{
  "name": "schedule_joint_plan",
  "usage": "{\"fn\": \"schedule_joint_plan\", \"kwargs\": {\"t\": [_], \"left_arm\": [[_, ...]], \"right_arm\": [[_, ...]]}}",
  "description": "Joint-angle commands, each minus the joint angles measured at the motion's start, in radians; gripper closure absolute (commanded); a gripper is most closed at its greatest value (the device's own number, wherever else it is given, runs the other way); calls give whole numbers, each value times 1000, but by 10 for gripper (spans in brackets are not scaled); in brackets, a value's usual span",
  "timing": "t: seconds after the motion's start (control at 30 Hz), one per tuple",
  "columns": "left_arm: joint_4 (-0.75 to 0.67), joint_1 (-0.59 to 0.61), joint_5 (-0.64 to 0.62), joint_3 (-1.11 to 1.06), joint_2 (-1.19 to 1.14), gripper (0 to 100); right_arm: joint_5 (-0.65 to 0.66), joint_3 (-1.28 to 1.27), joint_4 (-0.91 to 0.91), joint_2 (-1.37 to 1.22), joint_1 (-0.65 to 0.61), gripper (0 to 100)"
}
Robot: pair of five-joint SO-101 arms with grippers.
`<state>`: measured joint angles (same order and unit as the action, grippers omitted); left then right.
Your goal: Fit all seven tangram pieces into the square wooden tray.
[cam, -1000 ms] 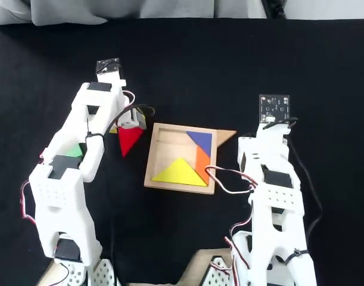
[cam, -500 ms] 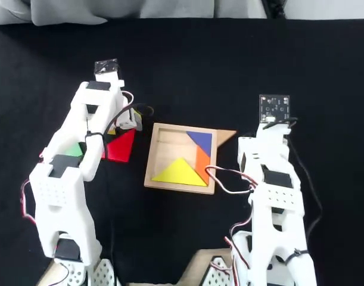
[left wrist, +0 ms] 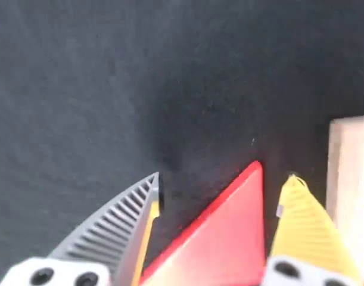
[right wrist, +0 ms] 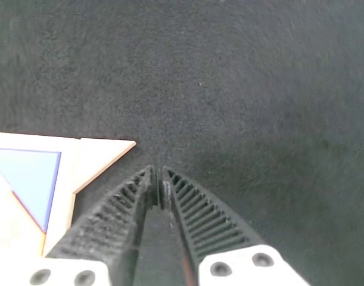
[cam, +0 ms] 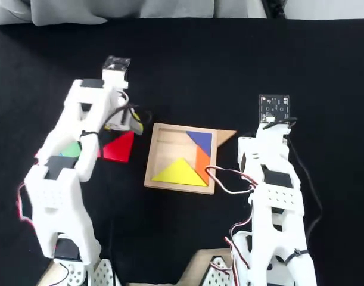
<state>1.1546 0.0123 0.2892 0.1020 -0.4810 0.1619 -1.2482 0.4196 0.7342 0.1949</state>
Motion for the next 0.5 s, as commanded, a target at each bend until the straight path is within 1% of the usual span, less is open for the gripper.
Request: {"fn": "schedule_joint_plan", "kwargs": {"t": [0.0,0.07,0.13,0.2,0.33,0.47], "left_arm": [[110,-15,331,-1,184,722],[181,-42,457,-41,272,787],[203,-54,529,-96,351,827],[187,-53,531,-143,417,821],[147,-44,509,-259,534,775],[127,-71,506,-418,721,784]], "right_arm": [[32,8,-14,31,-20,977],[34,8,-14,31,-20,977],[35,8,-14,31,-20,977],[37,8,-14,31,-20,977],[38,8,-14,31,-20,977],[40,5,-14,30,-40,977]]}}
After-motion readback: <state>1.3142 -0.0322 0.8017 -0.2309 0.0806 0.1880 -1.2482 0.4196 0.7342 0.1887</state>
